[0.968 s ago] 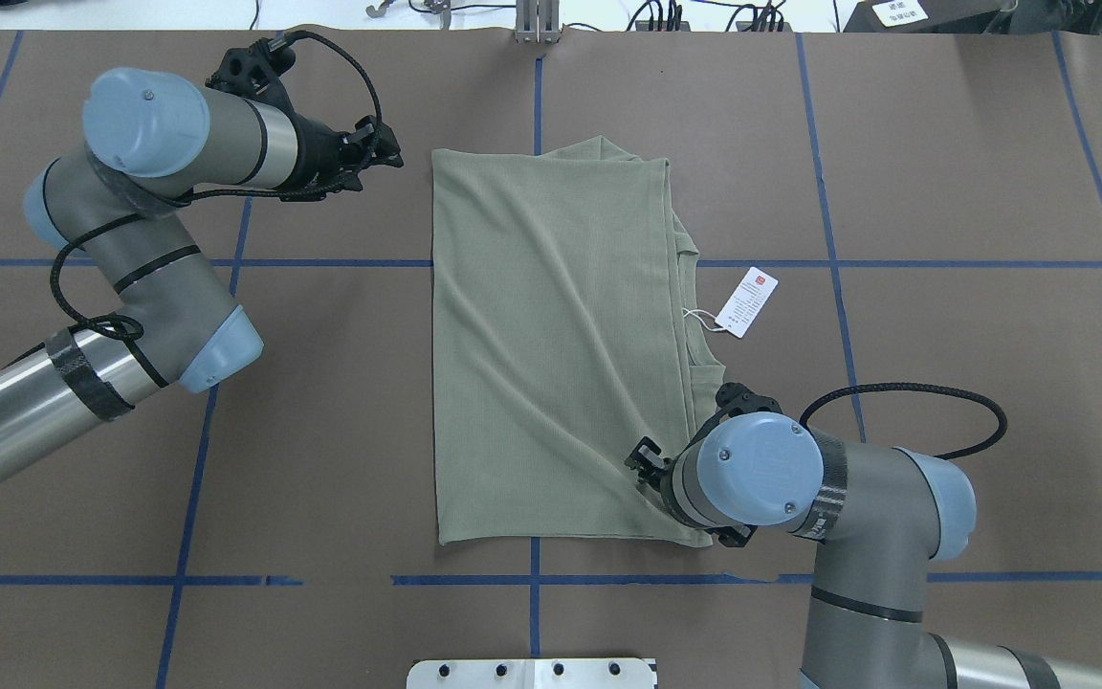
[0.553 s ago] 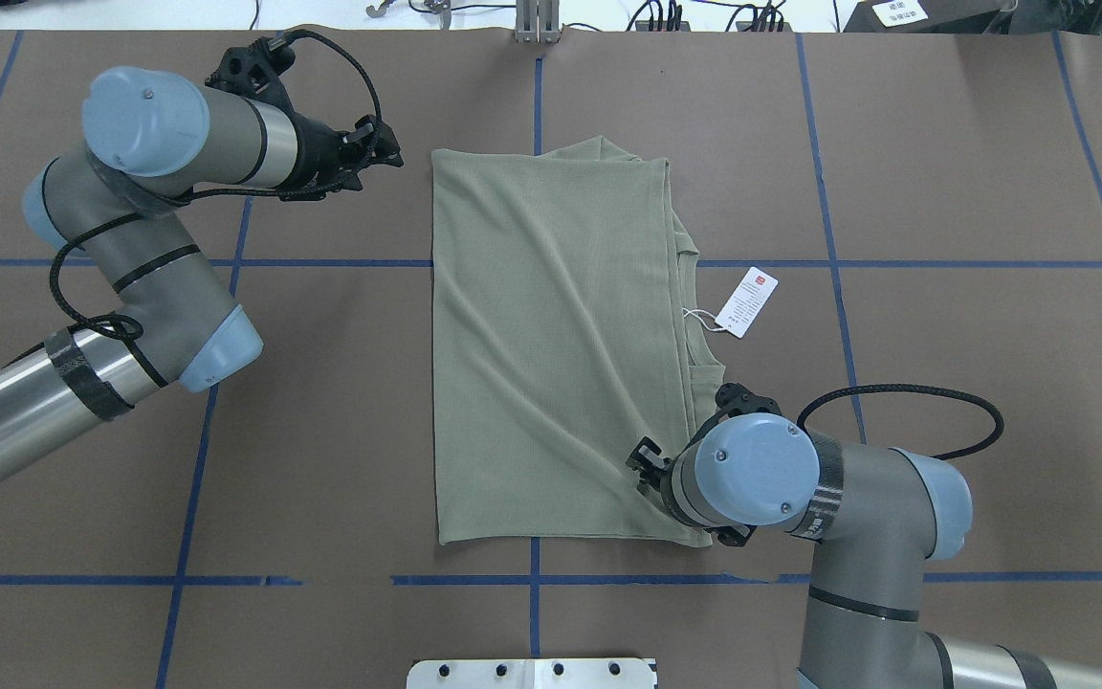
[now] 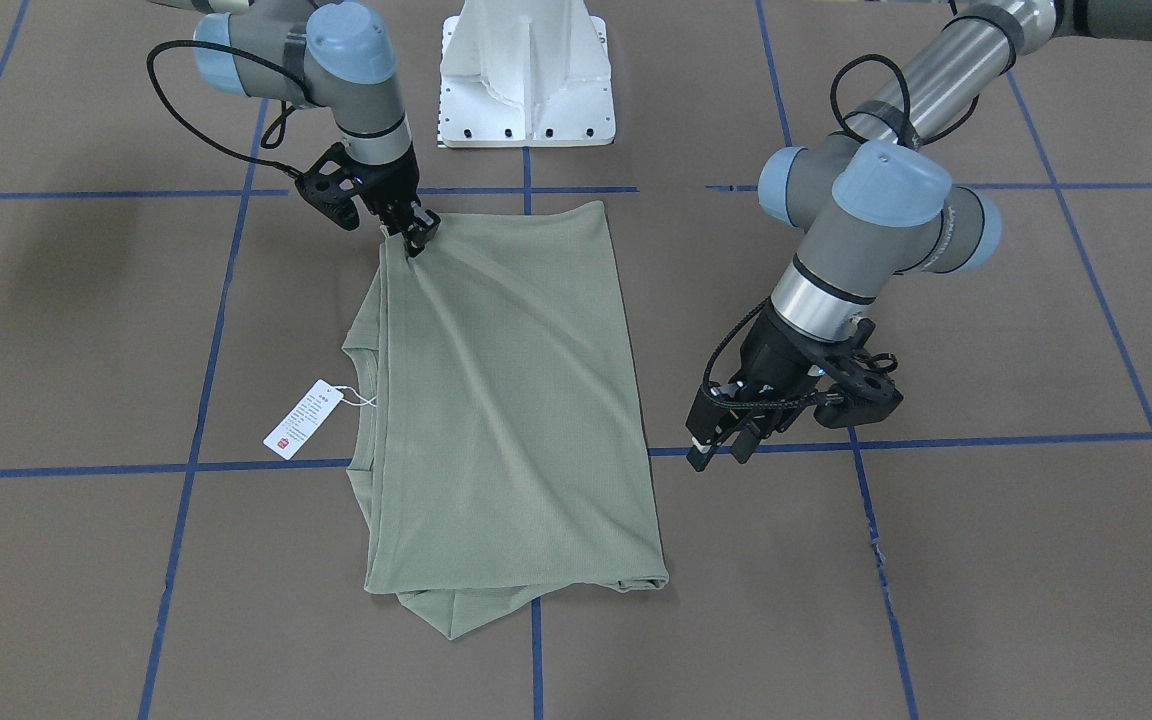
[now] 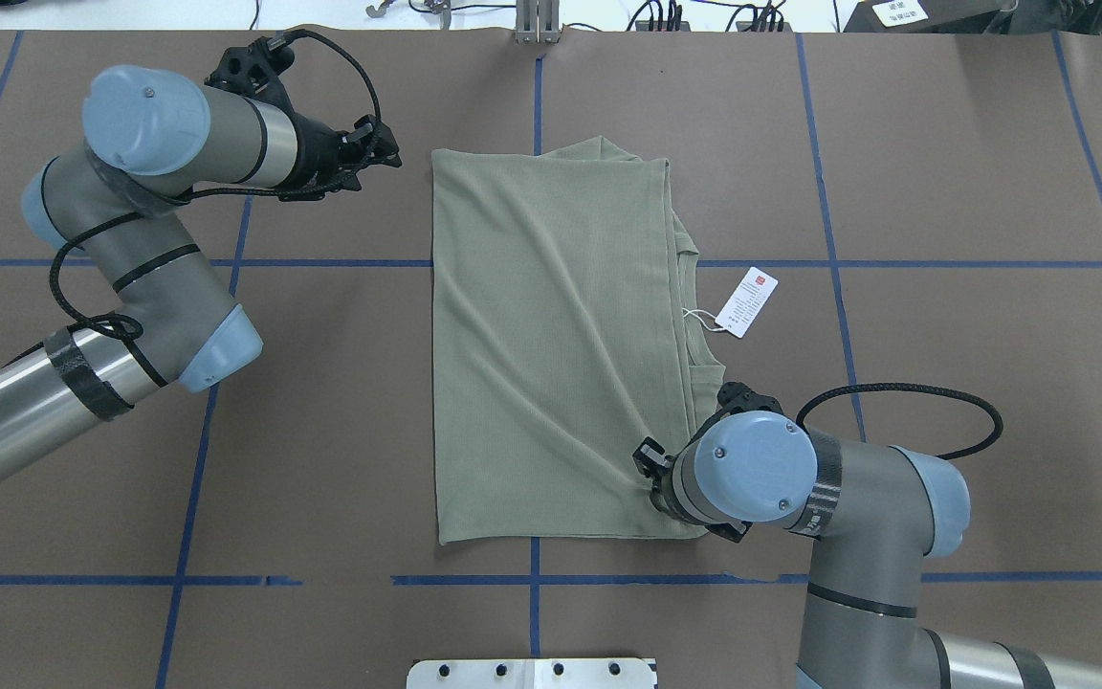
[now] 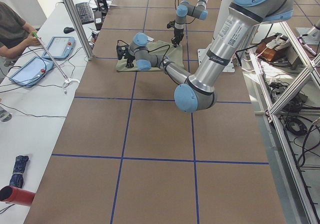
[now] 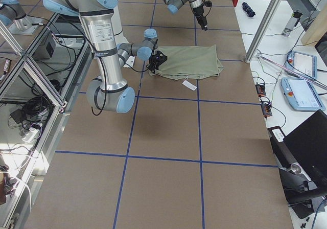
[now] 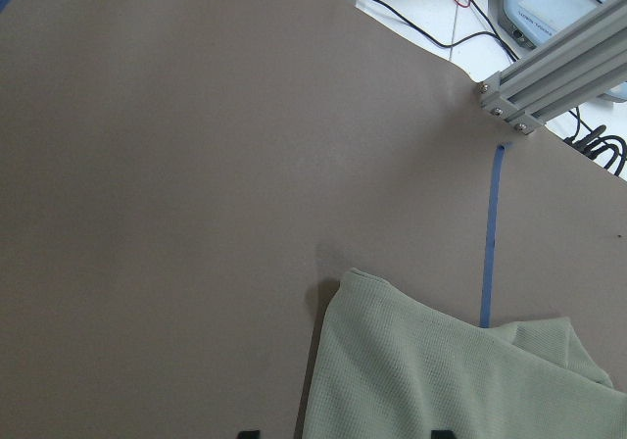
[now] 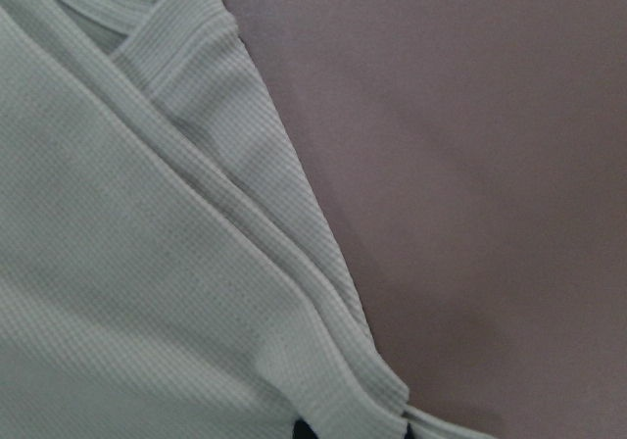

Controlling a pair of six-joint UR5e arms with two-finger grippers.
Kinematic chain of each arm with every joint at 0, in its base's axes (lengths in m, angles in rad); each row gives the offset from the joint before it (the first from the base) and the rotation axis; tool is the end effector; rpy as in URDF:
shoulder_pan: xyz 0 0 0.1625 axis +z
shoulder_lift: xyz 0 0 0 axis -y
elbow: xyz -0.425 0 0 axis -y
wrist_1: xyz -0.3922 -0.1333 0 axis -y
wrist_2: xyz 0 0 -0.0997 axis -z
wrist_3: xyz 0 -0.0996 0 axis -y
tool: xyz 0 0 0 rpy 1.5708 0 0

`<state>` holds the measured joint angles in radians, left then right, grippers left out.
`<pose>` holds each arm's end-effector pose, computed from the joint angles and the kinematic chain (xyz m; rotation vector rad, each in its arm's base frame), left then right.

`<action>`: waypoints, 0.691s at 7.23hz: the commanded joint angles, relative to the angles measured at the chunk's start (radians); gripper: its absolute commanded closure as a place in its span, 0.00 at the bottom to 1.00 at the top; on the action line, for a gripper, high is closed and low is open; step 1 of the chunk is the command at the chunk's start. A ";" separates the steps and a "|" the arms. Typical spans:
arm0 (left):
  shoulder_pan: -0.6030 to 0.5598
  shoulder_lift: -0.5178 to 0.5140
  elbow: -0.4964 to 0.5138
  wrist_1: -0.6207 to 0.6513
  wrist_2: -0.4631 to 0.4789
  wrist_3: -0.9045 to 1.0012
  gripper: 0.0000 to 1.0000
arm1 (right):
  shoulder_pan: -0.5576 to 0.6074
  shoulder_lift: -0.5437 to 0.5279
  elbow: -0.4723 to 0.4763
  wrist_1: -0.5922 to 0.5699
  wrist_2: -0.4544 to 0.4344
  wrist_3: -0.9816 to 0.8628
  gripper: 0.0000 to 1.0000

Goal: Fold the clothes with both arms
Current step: 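Move the right gripper to the shirt corner nearest the robot and grasp it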

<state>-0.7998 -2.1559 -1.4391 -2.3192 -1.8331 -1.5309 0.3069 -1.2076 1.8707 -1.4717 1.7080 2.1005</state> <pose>0.4198 -0.5862 0.2867 0.2802 1.1980 -0.5057 -0.5361 -0.2954 0.3209 -0.2196 -0.7601 0.7416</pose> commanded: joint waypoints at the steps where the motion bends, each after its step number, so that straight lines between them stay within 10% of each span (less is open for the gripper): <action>1: -0.002 0.001 -0.001 0.001 0.000 0.000 0.34 | 0.038 0.022 -0.015 0.001 0.007 0.006 1.00; 5: 0.004 0.043 -0.070 0.003 -0.005 -0.055 0.34 | 0.054 0.019 0.047 -0.004 0.031 0.001 1.00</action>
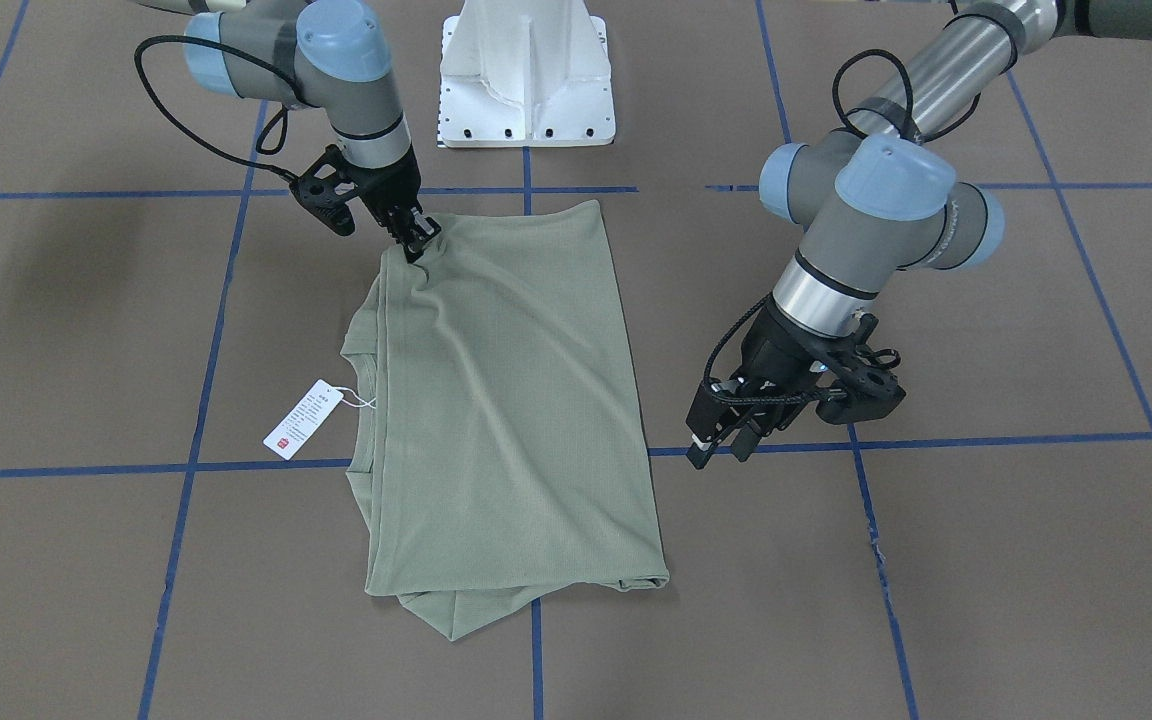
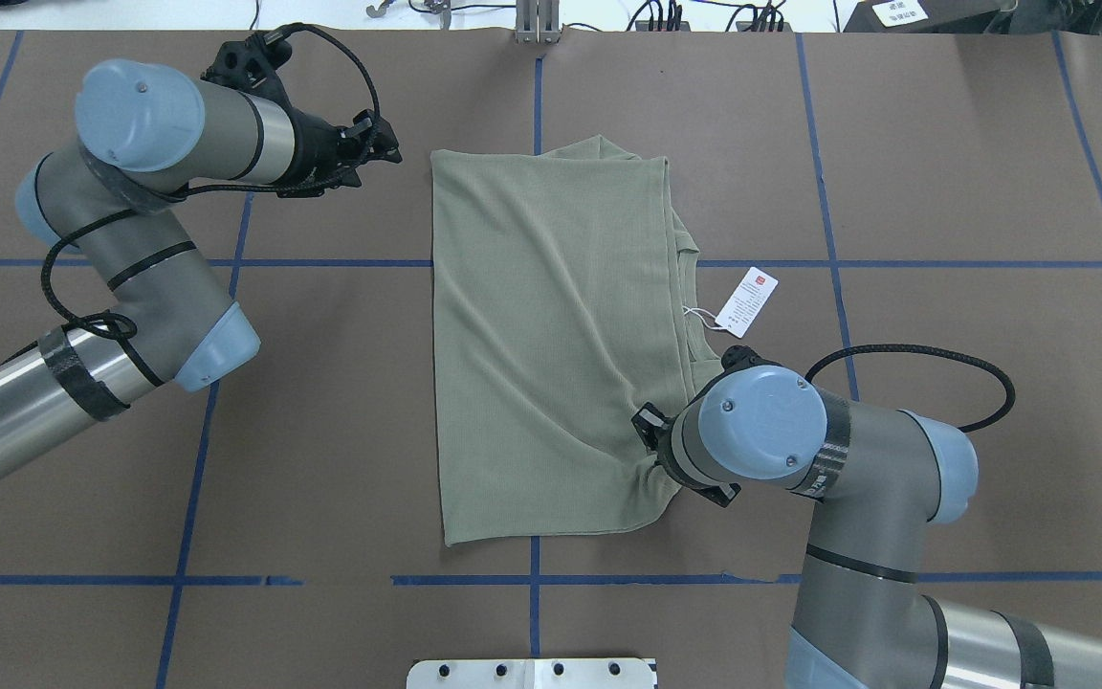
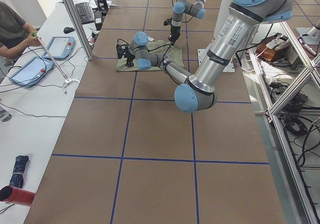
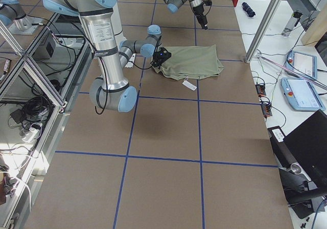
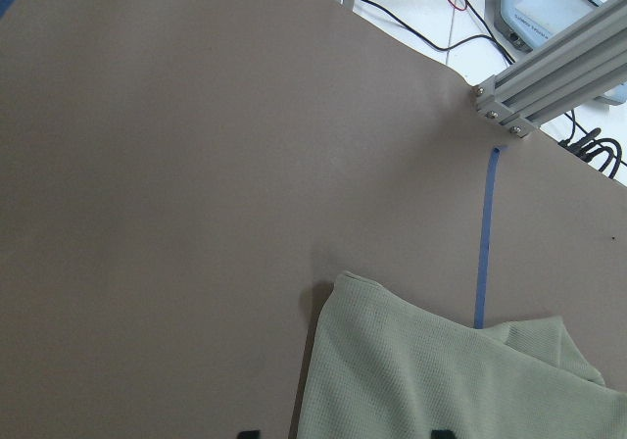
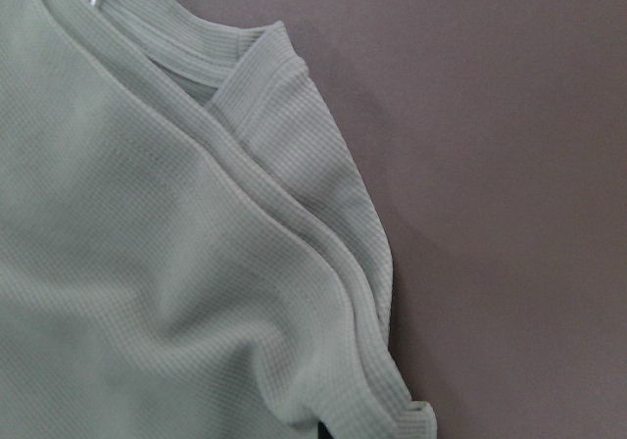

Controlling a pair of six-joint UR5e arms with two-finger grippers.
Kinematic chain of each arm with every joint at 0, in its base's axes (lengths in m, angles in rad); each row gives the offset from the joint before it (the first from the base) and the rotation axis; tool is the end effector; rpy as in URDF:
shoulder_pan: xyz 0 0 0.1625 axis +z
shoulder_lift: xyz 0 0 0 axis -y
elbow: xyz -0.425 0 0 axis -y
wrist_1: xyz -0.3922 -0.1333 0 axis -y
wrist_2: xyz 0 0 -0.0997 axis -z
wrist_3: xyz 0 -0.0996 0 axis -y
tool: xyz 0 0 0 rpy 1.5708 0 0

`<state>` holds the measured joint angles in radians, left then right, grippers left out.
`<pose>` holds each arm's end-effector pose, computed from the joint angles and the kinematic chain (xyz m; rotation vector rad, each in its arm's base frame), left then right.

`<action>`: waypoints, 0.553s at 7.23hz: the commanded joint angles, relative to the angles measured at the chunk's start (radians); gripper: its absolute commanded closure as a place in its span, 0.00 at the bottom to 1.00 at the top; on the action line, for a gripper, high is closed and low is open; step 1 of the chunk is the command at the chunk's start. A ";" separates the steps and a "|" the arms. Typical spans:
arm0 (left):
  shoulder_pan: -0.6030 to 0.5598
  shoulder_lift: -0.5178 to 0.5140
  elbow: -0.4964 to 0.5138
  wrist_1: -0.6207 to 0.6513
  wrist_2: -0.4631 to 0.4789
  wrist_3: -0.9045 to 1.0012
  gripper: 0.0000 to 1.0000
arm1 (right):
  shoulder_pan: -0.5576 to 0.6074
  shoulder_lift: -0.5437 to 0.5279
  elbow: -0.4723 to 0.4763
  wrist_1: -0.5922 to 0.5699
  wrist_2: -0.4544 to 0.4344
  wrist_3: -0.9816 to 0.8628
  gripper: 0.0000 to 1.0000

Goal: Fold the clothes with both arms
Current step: 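Move the right gripper to the shirt corner nearest the robot and grasp it, then lower the left gripper to the opposite near corner and grasp it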

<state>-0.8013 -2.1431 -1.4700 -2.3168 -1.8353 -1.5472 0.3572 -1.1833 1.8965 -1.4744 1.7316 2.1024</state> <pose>0.4130 -0.5805 0.2813 0.2767 1.2154 -0.5152 -0.5184 -0.3187 0.2950 -0.2277 -0.8129 0.7721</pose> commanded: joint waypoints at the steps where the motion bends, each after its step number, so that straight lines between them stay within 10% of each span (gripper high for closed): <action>1: 0.036 0.069 -0.126 0.000 -0.002 -0.130 0.34 | 0.003 -0.018 0.050 -0.007 0.009 -0.001 1.00; 4: 0.308 0.143 -0.407 0.271 0.150 -0.350 0.34 | 0.005 -0.035 0.062 -0.007 0.020 0.001 1.00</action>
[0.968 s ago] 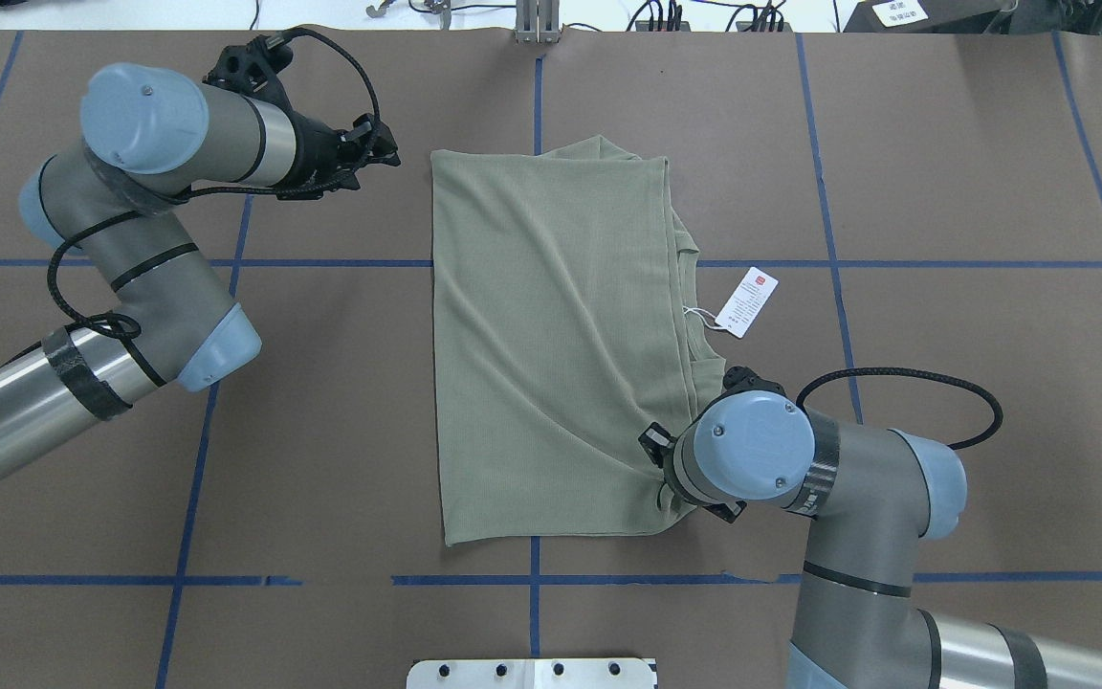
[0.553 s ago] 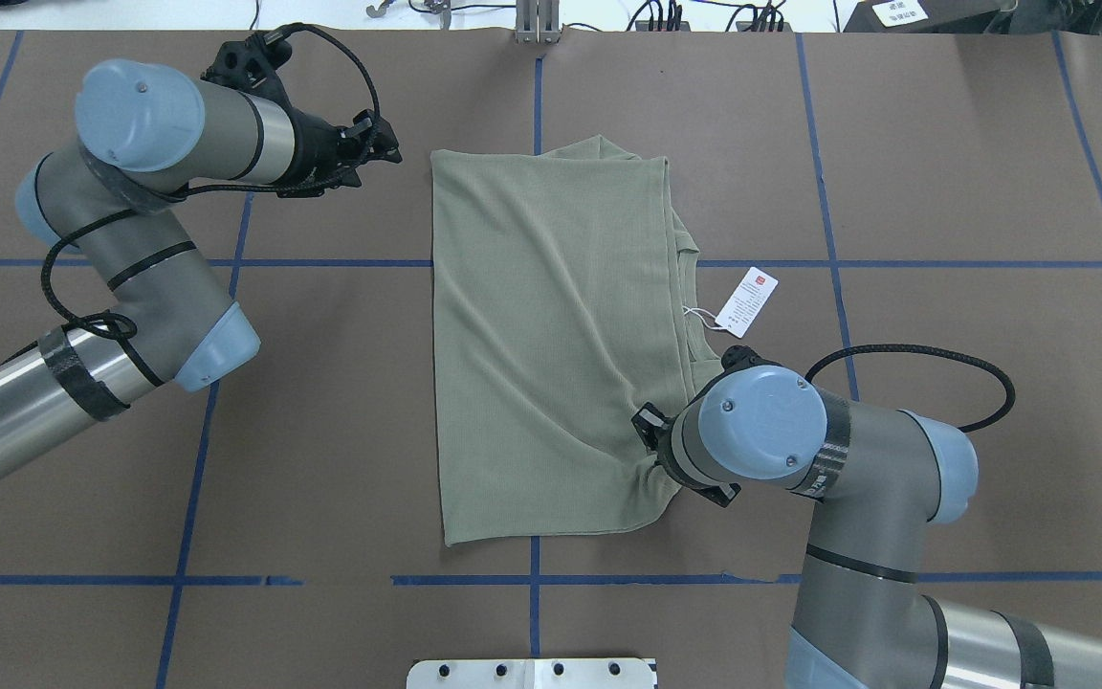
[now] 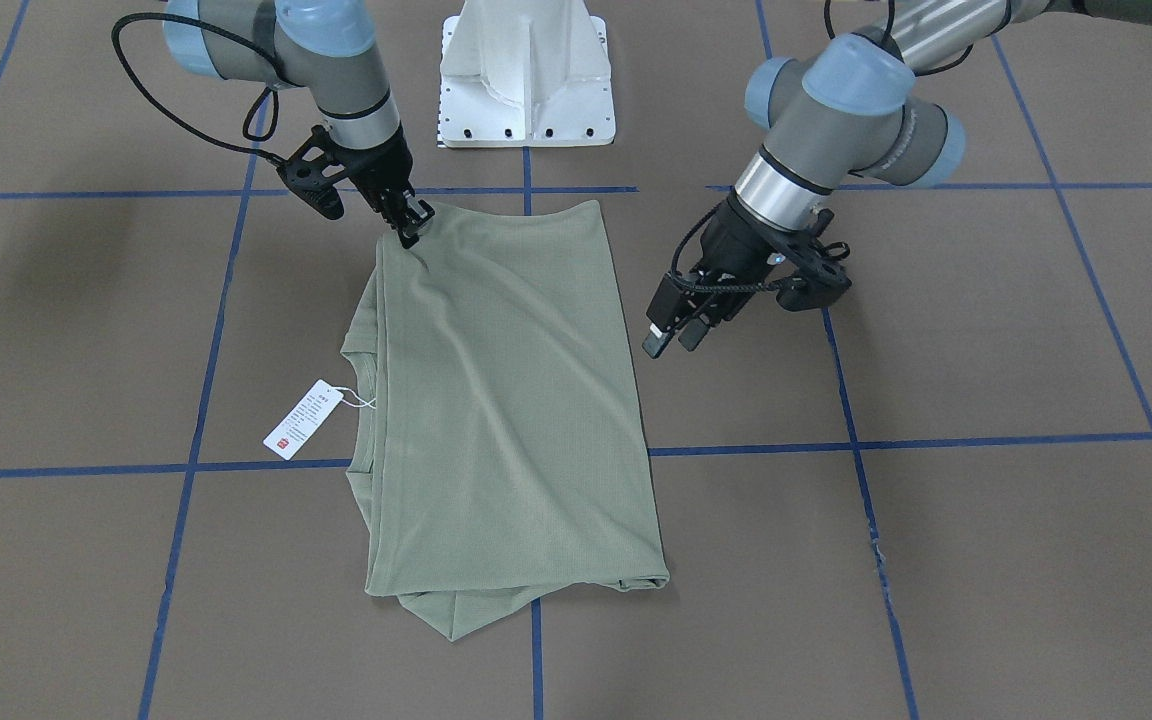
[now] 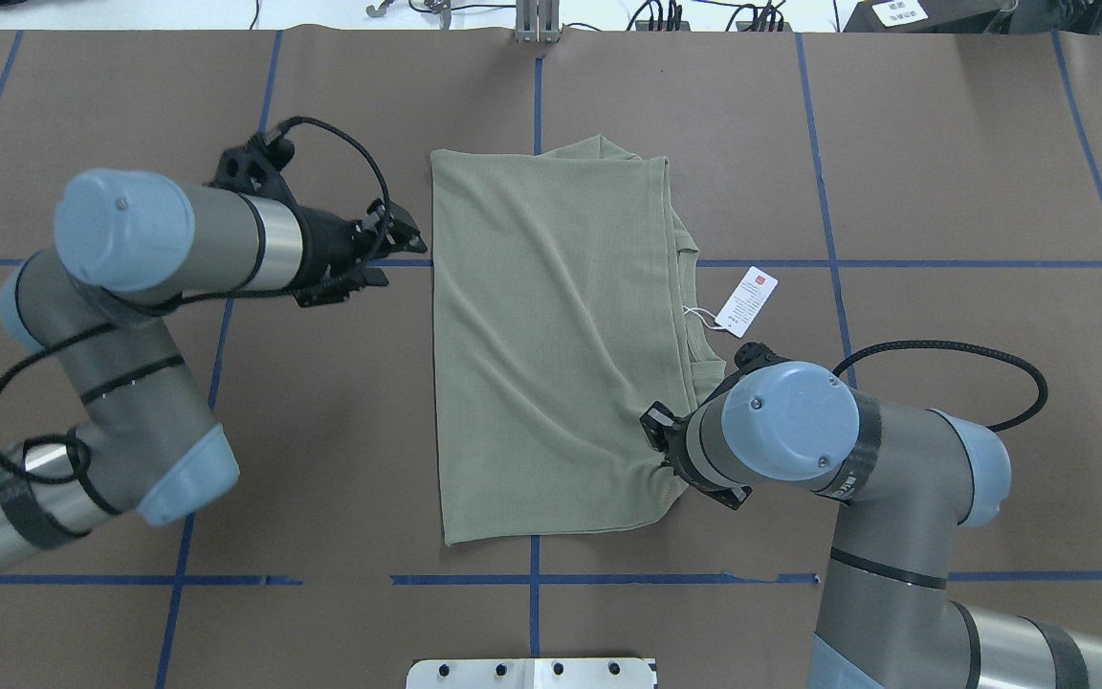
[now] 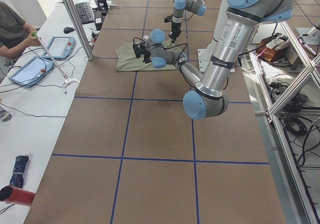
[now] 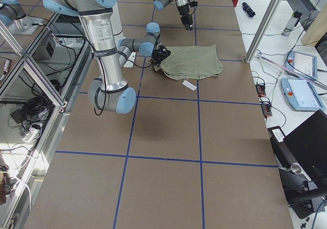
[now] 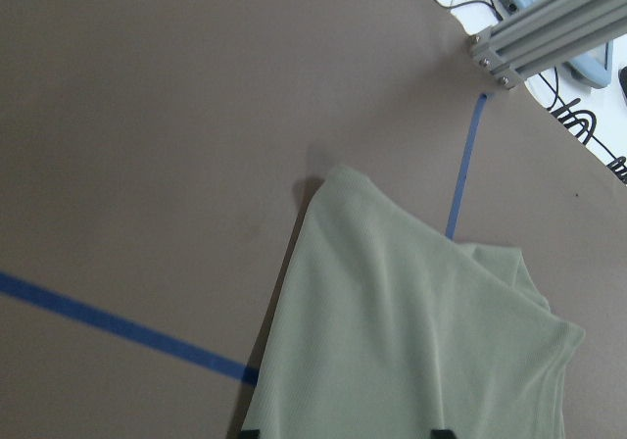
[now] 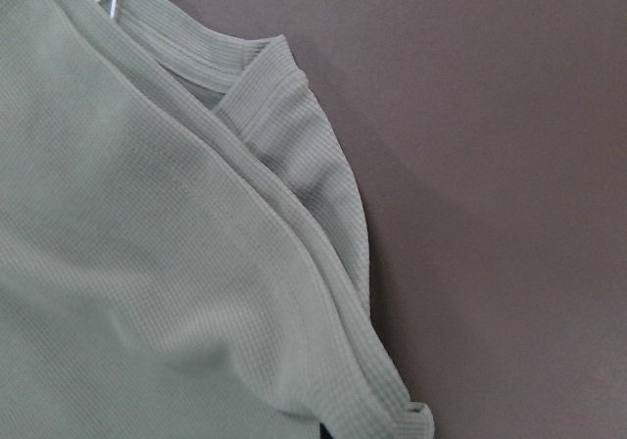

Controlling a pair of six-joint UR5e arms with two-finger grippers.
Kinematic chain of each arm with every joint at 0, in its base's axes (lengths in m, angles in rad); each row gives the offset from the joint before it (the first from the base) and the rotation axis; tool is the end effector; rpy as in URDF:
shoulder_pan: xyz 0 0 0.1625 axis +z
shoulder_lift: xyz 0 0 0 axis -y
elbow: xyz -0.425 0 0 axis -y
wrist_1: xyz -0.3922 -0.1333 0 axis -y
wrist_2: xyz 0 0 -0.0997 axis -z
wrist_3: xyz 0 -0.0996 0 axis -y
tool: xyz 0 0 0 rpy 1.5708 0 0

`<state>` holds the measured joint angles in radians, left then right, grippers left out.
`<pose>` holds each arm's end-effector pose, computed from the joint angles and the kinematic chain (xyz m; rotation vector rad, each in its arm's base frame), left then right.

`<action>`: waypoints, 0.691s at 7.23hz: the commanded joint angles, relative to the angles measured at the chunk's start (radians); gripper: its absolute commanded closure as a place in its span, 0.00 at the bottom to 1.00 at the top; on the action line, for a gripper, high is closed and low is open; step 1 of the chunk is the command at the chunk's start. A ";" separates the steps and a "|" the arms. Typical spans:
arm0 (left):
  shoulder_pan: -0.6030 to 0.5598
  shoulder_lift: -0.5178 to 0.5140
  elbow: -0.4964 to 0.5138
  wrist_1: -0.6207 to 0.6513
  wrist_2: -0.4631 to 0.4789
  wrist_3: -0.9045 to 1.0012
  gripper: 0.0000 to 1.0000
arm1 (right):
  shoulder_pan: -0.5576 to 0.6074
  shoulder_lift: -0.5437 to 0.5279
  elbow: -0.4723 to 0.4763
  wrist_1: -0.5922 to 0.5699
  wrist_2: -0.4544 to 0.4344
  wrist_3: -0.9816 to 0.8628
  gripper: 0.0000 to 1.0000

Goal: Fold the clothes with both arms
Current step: 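Lower the left gripper to the opposite near corner and grasp it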

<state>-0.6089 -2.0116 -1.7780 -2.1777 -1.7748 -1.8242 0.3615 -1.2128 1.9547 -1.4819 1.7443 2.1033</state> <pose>0.4420 -0.4461 0.2457 0.0483 1.2849 -0.6153 -0.4993 -0.3129 0.2881 -0.2398 -0.8334 0.7671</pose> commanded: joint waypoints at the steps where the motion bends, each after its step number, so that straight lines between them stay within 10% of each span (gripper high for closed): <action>1: 0.195 0.022 -0.112 0.166 0.144 -0.131 0.34 | 0.001 -0.005 0.004 -0.001 0.017 0.000 1.00; 5: 0.371 0.077 -0.089 0.171 0.238 -0.280 0.35 | 0.001 -0.005 0.010 -0.001 0.017 0.000 1.00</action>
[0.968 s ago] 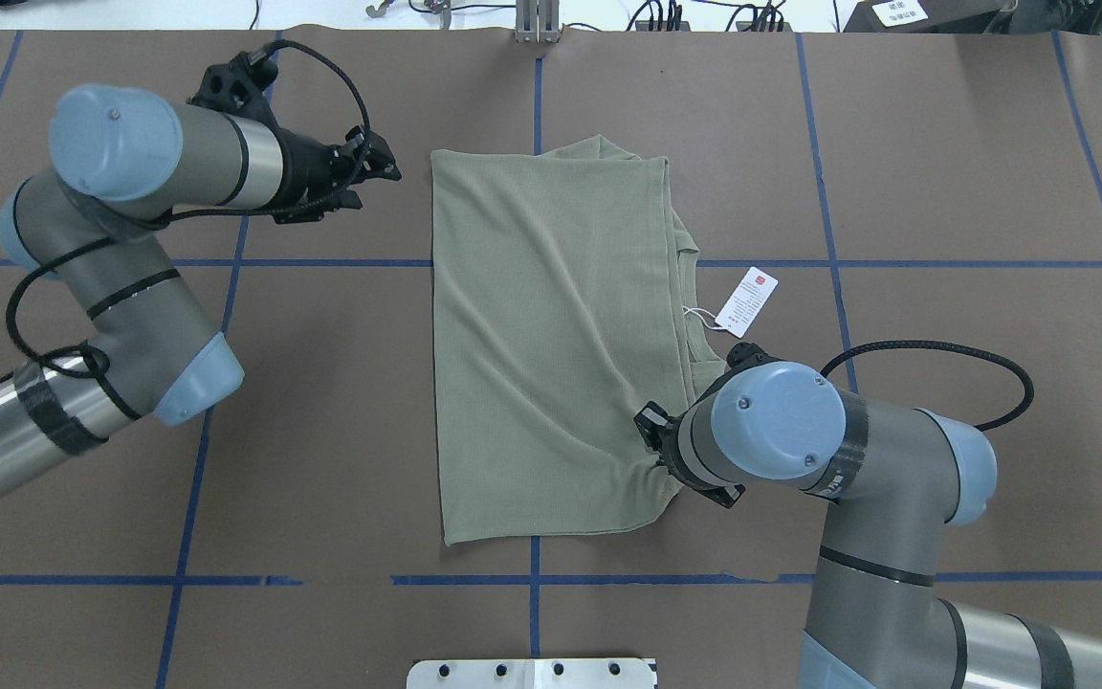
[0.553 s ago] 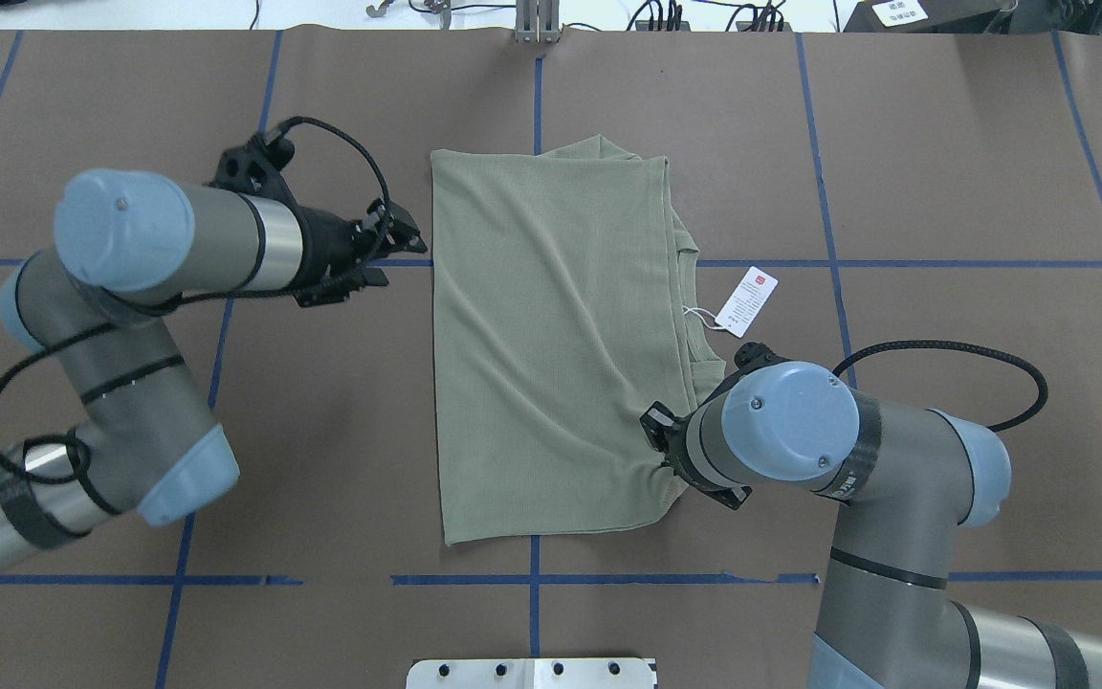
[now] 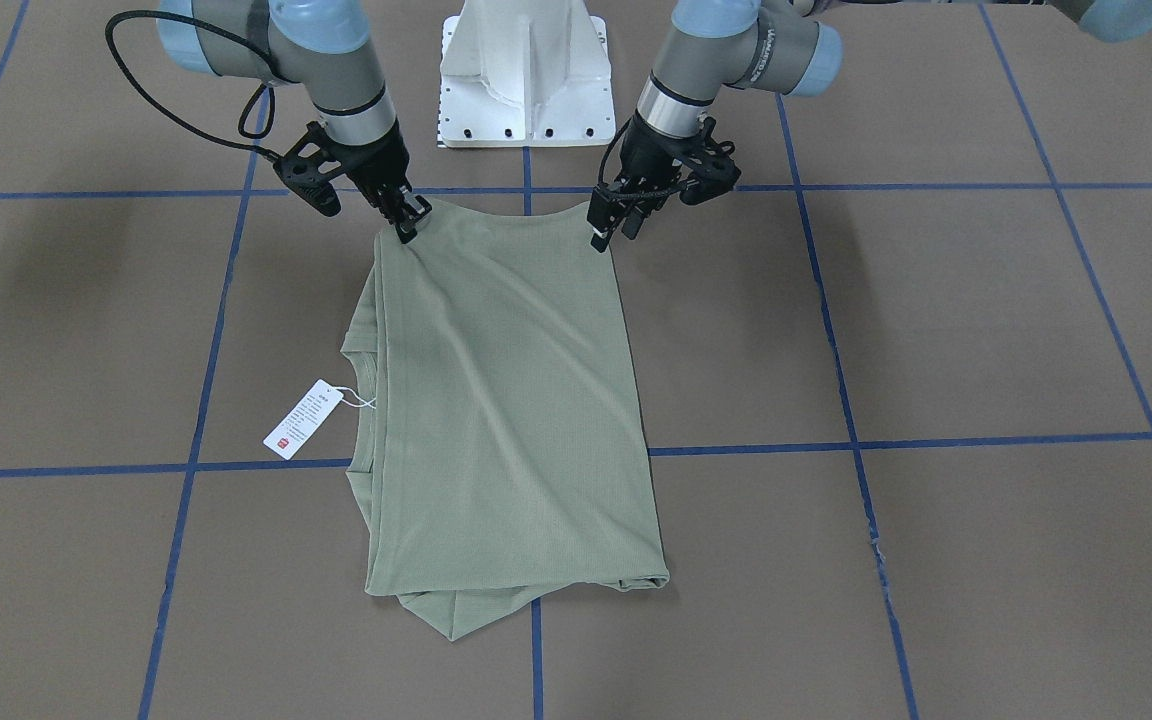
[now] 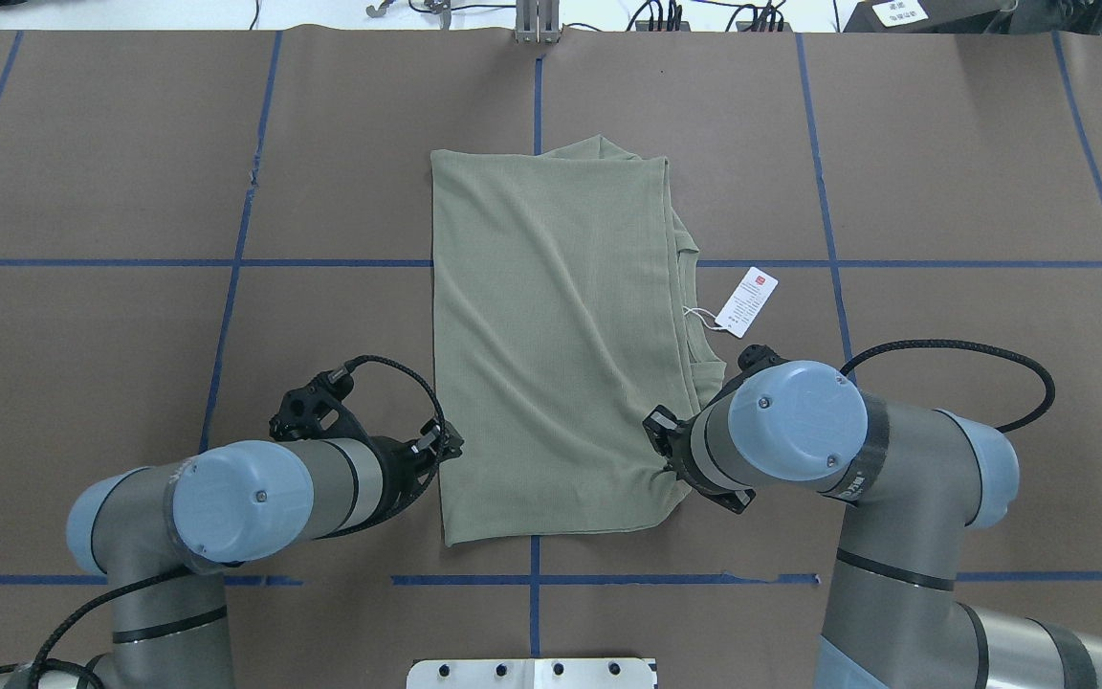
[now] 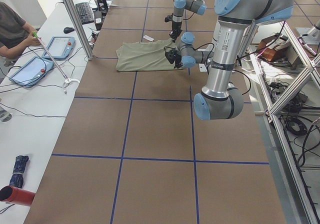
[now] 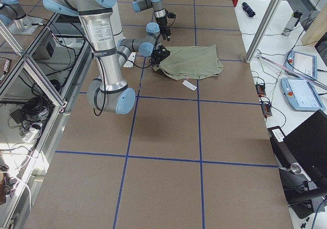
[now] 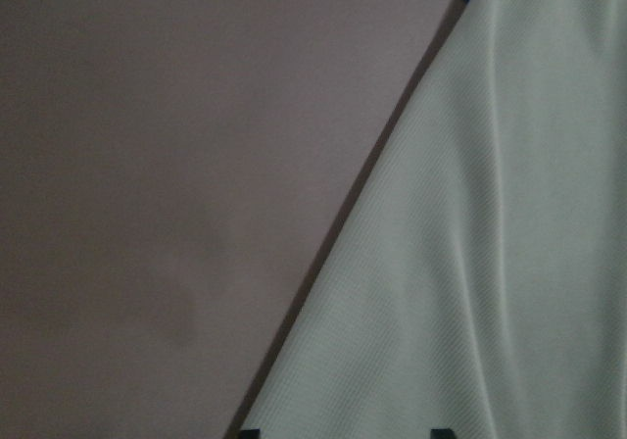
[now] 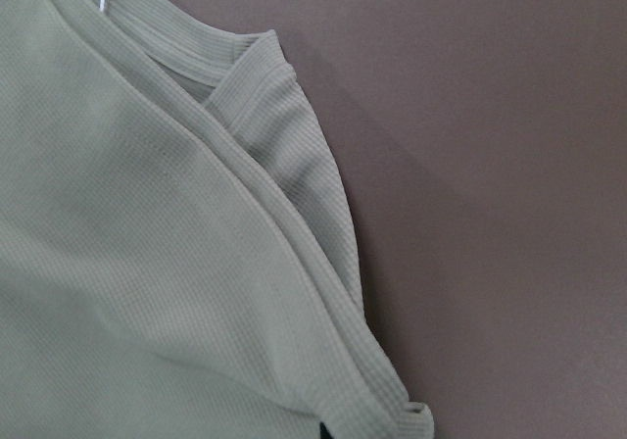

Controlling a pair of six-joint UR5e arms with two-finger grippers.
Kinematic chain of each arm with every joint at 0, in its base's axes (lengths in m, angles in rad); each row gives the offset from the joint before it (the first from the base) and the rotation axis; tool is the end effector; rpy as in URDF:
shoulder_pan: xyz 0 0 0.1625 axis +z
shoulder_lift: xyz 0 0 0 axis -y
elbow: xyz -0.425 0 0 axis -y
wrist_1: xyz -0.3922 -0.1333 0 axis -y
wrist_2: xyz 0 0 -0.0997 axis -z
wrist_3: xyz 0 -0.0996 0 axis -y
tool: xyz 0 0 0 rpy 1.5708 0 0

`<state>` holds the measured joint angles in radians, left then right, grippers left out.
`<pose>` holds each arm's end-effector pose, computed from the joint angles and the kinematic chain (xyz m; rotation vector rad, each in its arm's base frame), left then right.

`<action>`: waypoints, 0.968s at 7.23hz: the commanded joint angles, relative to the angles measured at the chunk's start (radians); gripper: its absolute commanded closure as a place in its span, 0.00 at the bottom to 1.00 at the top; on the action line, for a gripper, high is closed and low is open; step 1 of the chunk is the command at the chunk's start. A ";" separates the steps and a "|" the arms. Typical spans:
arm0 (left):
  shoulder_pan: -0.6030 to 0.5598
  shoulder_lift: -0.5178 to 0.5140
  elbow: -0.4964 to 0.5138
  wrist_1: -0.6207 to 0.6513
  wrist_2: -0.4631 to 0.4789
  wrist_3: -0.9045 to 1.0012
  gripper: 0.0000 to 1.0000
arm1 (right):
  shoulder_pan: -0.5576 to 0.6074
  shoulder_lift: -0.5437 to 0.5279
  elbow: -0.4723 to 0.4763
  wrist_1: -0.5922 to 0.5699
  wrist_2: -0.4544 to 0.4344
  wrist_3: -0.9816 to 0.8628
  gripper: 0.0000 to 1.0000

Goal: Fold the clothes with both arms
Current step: 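Lower the left gripper to the opposite near corner and grasp it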

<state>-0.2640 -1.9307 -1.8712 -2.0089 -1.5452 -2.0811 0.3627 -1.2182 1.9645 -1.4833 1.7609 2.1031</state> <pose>0.5375 -0.2860 0.2762 -0.1148 1.1193 -0.7073 -0.4962 -0.3107 0.2870 -0.2552 -0.8344 0.7602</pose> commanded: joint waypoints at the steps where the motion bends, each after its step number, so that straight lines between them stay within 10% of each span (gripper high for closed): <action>1: 0.034 -0.008 0.004 0.002 0.008 -0.027 0.35 | -0.001 0.000 0.001 0.000 0.000 0.002 1.00; 4: 0.098 -0.011 0.020 0.002 0.008 -0.048 0.44 | -0.001 0.000 0.008 0.000 0.000 0.000 1.00; 5: 0.101 -0.010 0.020 0.002 0.008 -0.048 0.59 | 0.001 -0.001 0.013 -0.002 0.000 0.002 1.00; 6: 0.101 -0.010 0.020 0.002 0.008 -0.048 1.00 | 0.001 -0.001 0.013 -0.002 0.000 0.002 1.00; 7: 0.089 -0.010 0.008 0.007 0.008 -0.044 1.00 | 0.001 -0.001 0.013 -0.002 0.000 0.000 1.00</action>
<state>-0.1670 -1.9406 -1.8549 -2.0054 -1.5371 -2.1280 0.3634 -1.2192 1.9765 -1.4847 1.7610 2.1042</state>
